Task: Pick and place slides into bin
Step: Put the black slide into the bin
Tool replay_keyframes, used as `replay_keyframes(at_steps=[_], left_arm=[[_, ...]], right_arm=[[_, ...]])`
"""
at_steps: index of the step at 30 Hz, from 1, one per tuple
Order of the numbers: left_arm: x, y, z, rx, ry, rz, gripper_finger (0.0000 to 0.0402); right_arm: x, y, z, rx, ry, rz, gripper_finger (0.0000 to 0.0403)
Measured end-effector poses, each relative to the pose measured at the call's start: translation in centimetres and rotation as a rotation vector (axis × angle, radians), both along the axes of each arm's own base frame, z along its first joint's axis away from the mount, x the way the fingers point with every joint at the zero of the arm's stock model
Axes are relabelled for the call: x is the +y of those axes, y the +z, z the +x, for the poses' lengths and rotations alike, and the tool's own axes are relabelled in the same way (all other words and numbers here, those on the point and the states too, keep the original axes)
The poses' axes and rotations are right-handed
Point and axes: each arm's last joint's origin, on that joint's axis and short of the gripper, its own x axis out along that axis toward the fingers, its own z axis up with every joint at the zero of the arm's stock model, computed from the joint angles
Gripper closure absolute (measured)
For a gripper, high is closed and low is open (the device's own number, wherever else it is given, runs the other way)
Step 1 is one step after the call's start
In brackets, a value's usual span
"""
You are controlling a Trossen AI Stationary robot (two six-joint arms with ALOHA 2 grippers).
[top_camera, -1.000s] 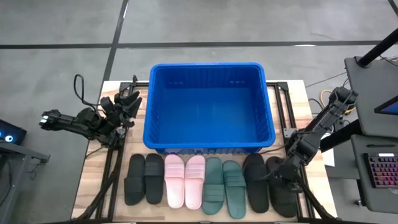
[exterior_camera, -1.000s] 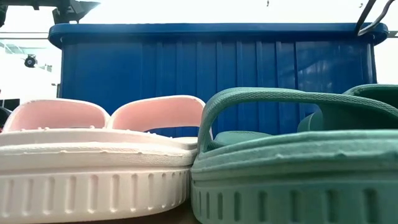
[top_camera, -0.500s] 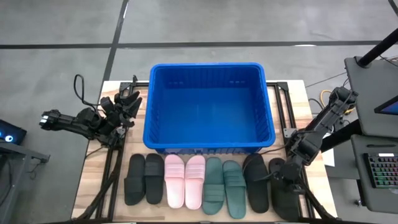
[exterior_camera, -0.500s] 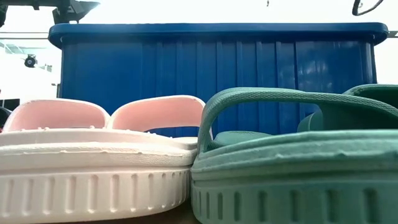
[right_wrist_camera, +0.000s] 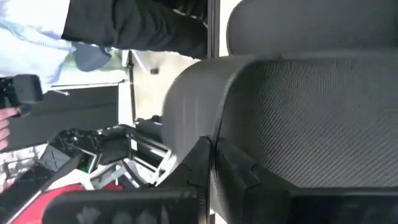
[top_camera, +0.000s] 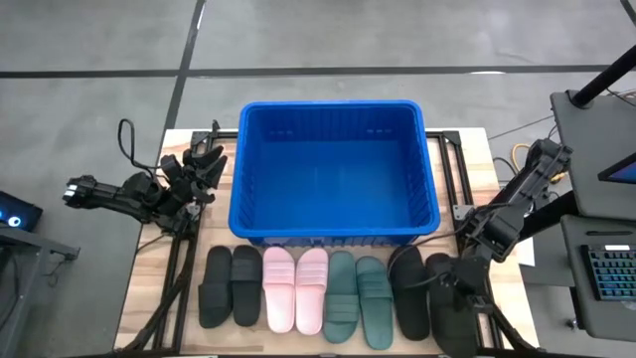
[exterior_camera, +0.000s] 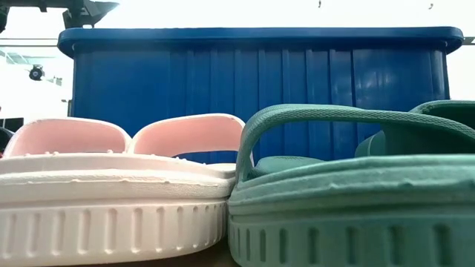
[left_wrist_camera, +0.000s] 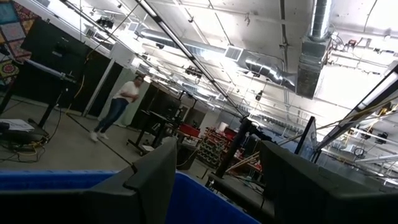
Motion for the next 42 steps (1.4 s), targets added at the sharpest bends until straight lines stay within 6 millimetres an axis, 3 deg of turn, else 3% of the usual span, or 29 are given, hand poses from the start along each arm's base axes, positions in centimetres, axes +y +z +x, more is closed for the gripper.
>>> replay_keyframes(at_steps=[31, 42], left_arm=[[0.0, 0.0, 0.0, 0.001, -0.001, 0.000, 0.0185], [0.0, 0.0, 0.0, 0.001, -0.001, 0.000, 0.0185]], right_arm=[[-1.1, 11.2, 1.5, -0.452, -0.324, -0.013, 0.0394], [-1.6, 13.0, 3.0, -0.505, -0.304, -0.129, 0.0395]])
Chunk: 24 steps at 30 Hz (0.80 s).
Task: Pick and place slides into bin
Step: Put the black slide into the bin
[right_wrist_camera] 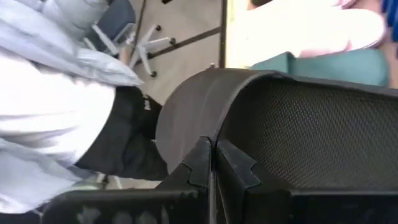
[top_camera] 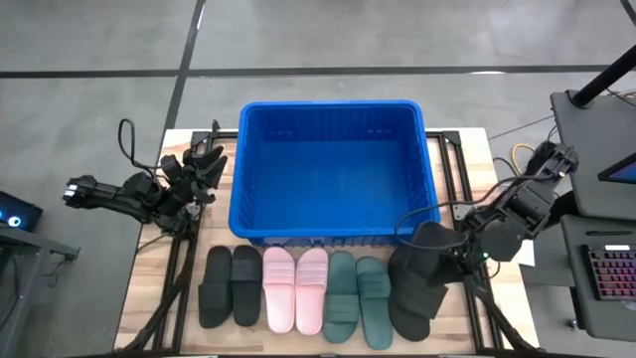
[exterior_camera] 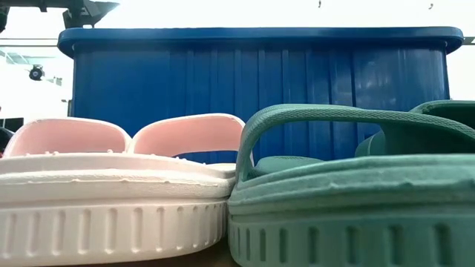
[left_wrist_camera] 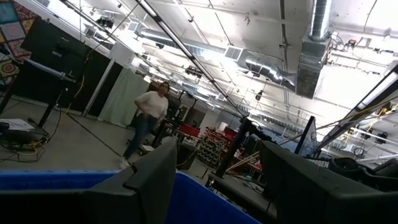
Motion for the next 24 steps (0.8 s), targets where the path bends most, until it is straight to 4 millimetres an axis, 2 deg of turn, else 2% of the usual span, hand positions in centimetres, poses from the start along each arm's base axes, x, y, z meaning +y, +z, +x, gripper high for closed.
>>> replay_keyframes(at_steps=[8, 24], left_arm=[[0.0, 0.0, 0.0, 0.000, 0.000, -0.001, 0.0185], [0.0, 0.0, 0.0, -0.001, -0.001, -0.001, 0.0185]], right_arm=[[-1.2, 1.5, 1.2, -0.036, -0.019, -0.091, 0.0395], [-6.6, 5.1, 2.2, -0.113, -0.154, -0.217, 0.0395]])
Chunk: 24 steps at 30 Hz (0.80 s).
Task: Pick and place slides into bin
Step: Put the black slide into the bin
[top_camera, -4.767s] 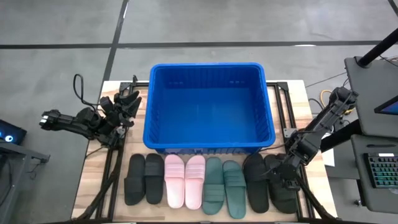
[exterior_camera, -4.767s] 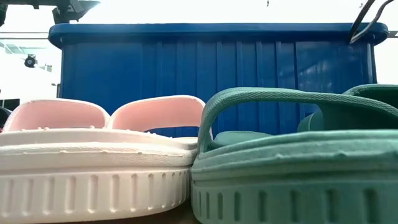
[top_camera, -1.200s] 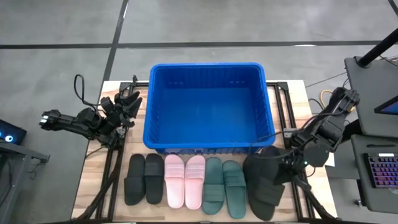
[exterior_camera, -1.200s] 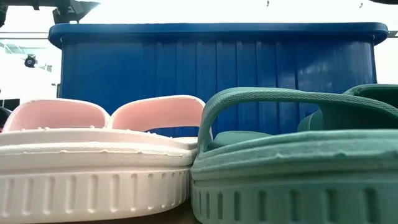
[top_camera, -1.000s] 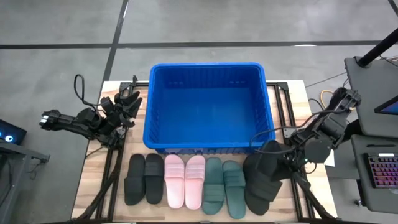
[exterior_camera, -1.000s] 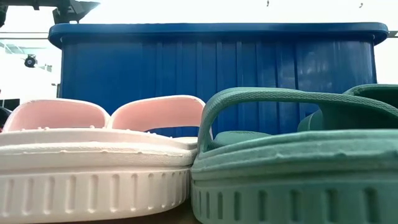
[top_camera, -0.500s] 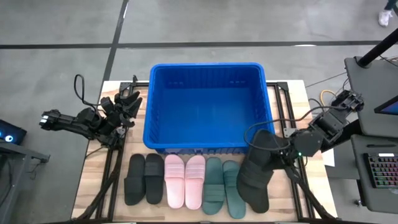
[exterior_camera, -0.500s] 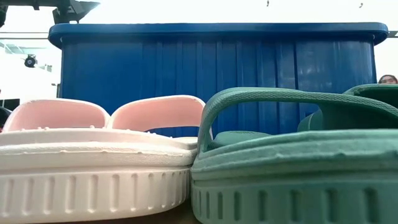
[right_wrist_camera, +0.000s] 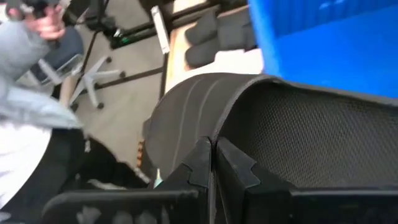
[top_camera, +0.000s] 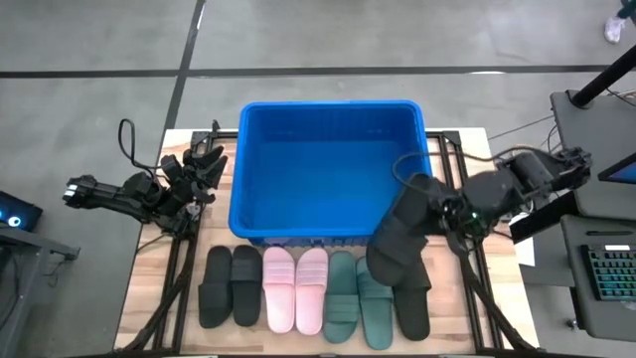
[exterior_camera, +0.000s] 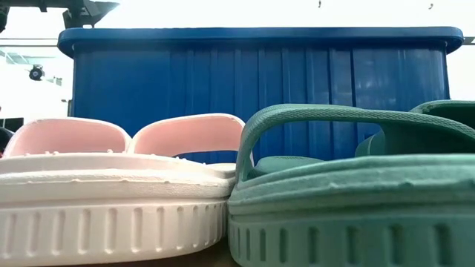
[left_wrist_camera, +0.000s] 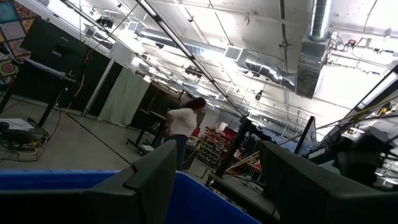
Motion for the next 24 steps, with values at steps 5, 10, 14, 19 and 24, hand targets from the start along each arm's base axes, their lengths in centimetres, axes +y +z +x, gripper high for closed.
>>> replay_keyframes(at_steps=[5, 10, 14, 19, 24], left_arm=[[0.0, 0.0, 0.0, 0.000, 0.000, -0.001, 0.0185], [0.0, 0.0, 0.0, 0.000, 0.000, -0.001, 0.0185], [0.0, 0.0, 0.0, 0.000, 0.000, 0.000, 0.0185], [0.0, 0.0, 0.0, 0.000, 0.000, -0.001, 0.0185], [0.0, 0.0, 0.0, 0.000, 0.000, -0.001, 0.0185]], right_arm=[[-2.0, 0.7, 0.4, -0.032, -0.071, -0.010, 0.0395], [-3.7, 0.8, 1.0, -0.032, -0.129, -0.013, 0.0395], [-5.1, 0.4, 2.0, -0.009, -0.142, -0.030, 0.0395], [-7.3, -0.2, 3.4, 0.020, -0.165, -0.042, 0.0395], [-9.9, 0.2, 4.0, 0.028, -0.155, -0.085, 0.0394]])
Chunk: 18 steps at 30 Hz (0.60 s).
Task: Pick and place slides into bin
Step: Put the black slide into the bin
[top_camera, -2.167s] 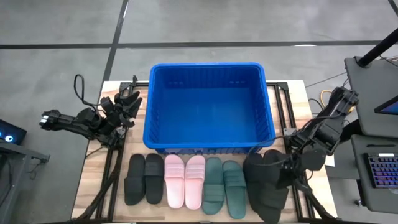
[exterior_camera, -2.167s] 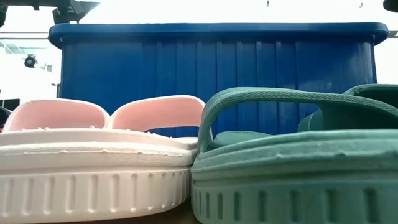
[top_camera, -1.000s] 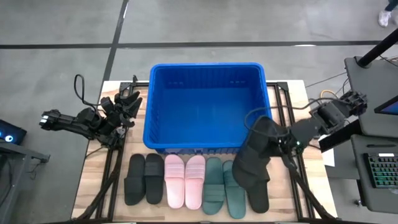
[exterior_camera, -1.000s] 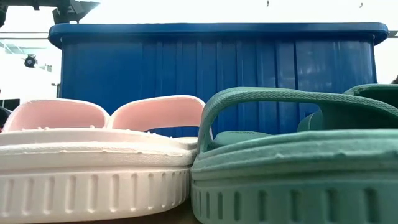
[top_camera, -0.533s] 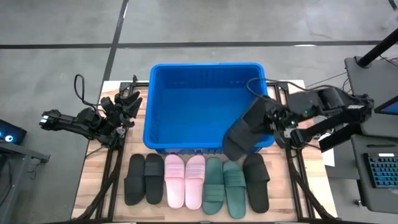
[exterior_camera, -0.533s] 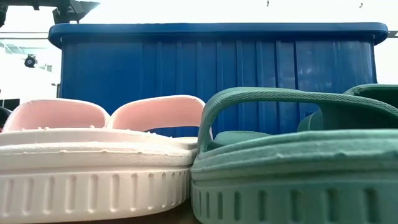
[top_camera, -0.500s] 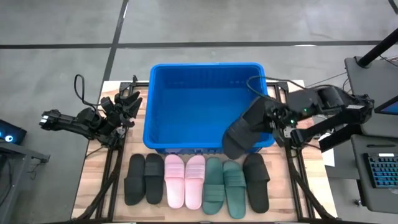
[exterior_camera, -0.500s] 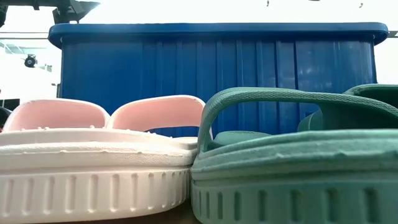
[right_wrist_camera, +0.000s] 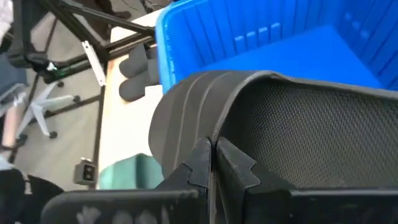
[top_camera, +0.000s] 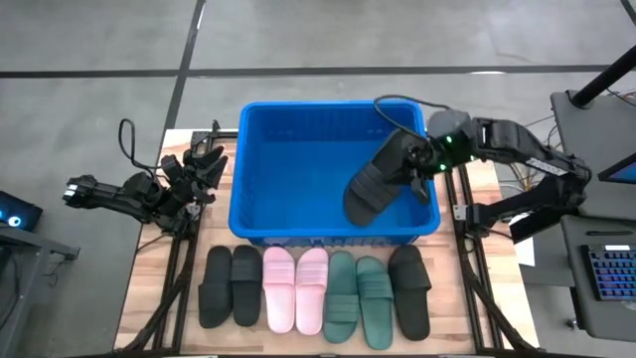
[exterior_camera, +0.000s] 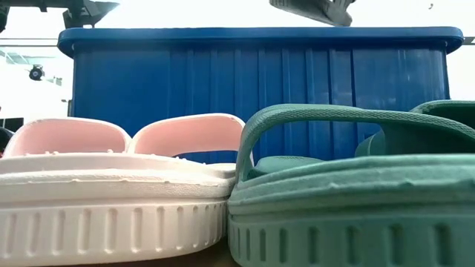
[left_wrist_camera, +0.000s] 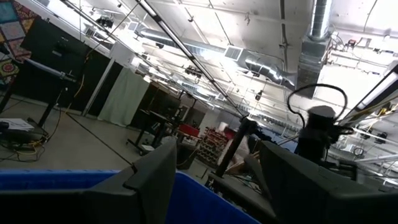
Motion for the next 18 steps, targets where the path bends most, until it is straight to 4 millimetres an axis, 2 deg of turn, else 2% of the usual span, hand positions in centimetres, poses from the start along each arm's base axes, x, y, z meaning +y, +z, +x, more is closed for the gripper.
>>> replay_keyframes(at_steps=[6, 18], left_arm=[[0.0, 0.0, 0.0, -0.002, 0.000, 0.000, 0.0185], [0.0, 0.0, 0.0, -0.002, 0.000, 0.000, 0.0185]], right_arm=[[-3.9, -0.2, 0.1, 0.108, -0.018, -0.033, 0.0395], [-10.0, -0.2, 0.7, 0.259, 0.097, -0.048, 0.0394]])
